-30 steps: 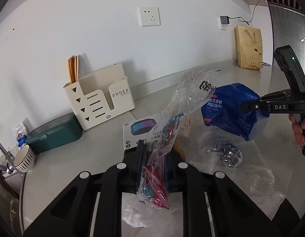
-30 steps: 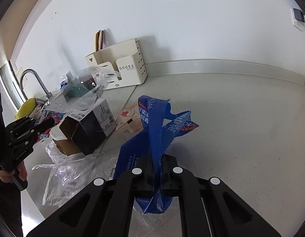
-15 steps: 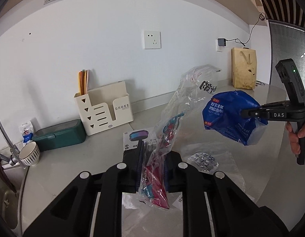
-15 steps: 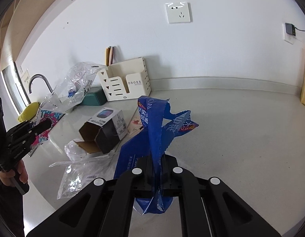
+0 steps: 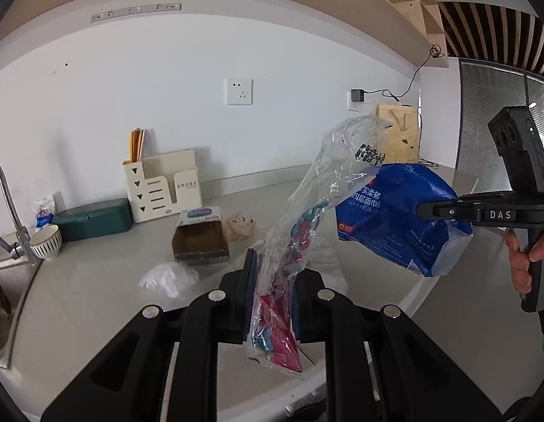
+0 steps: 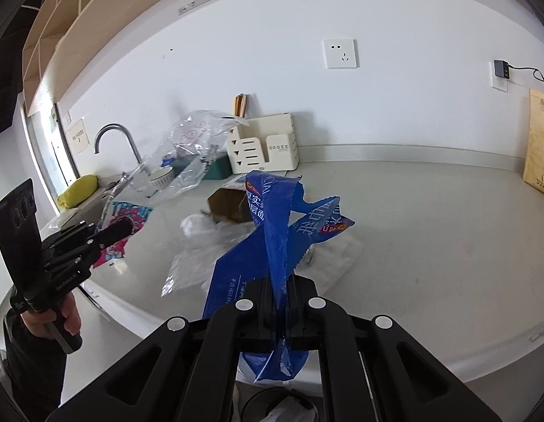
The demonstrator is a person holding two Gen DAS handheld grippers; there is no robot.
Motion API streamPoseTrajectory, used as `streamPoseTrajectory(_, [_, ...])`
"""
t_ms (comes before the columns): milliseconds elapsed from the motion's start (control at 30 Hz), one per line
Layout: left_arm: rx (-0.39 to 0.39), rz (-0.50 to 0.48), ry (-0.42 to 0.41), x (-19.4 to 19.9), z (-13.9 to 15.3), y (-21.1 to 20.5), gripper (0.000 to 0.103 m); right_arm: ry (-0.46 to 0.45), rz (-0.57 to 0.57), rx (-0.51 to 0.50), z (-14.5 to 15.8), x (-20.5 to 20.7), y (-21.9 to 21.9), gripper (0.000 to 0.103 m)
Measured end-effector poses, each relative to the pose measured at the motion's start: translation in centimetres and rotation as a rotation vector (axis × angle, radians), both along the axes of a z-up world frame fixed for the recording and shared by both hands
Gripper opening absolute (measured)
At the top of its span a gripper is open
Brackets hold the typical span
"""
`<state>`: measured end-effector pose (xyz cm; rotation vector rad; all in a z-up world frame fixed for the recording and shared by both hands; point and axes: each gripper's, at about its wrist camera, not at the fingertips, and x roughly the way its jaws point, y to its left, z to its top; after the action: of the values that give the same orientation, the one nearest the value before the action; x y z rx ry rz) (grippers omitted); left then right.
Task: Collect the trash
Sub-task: 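Carry the clear wrapper and blue bag down over the wastebasket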
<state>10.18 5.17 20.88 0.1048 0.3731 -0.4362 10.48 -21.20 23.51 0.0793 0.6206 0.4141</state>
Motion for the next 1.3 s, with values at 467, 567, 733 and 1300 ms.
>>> streamPoseTrajectory(467, [-0.082,-0.01,0.136,-11.2,-8.6,1.0,0.018,0.117,-0.024,0.009,-7.2,-11.7,1.0,0.008])
streamPoseTrajectory(567, [-0.086,-0.004,0.156,-12.8,-10.1,1.3,0.018,0.149,-0.02,0.01,-9.0,-13.1,1.5,0.008])
streamPoseTrajectory(733, [-0.095,0.0,0.224,-14.1,-13.4,1.5,0.018,0.217,-0.017,0.019,-12.5,-14.0,2.1,0.008])
streamPoseTrajectory(1300, [-0.041,0.032,0.48,-10.6,-27.9,-0.6,0.018,0.451,-0.014,0.022,-27.7,-9.7,2.4,0.008])
